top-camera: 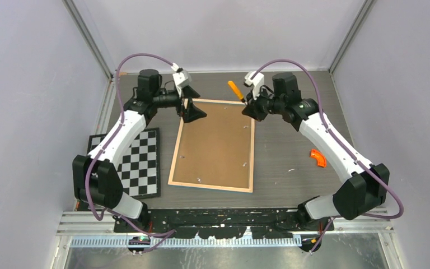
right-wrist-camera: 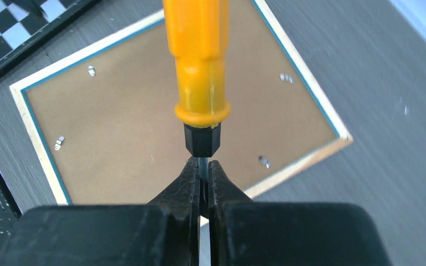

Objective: Take the photo out of the frame

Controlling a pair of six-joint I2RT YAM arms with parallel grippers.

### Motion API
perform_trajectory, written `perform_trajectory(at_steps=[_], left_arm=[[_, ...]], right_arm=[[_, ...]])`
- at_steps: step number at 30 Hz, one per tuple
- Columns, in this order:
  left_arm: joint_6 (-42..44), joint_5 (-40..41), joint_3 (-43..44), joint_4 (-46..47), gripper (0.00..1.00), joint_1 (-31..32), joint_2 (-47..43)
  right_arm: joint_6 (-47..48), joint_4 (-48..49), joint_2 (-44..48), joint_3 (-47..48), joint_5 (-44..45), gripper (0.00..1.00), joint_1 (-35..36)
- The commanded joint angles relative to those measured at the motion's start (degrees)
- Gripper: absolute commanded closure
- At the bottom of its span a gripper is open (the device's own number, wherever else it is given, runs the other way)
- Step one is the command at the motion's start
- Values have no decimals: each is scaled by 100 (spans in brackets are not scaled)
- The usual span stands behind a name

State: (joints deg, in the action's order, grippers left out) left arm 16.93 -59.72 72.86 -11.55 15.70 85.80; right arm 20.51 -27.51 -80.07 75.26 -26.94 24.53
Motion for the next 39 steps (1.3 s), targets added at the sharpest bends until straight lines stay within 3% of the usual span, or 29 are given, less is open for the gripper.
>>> perform_trajectory(at_steps=[1,5,9,14,20,31,39], left_arm=[[-866,1003,199,138,0,-317,-51],[-510,1643,157,-513,0,-331,-282],[-350,1913,-208,-568,0,-330,-538],[-380,1905,-452,-586,0,-331,-566],[-244,1924,-278,-1067,0,-331,-299],[-163,2463,-469,-1466,0,-331,-315],[542,2686,-600,-2096,0,-331,-255]], right_arm=[[-873,-519,295,-109,218,100,-670],[-789,-2169,789,-433,461,99,-1309],[317,-3745,1345,-1090,1225,99,-1858],[1672,-4696,1679,-1999,1868,99,-2656],[2299,-4410,1488,-3054,2647,100,-3078],[2243,-3272,93,-3264,3078,98,-3805],[2509,-3041,-289,-3215,3206,70,-4212]])
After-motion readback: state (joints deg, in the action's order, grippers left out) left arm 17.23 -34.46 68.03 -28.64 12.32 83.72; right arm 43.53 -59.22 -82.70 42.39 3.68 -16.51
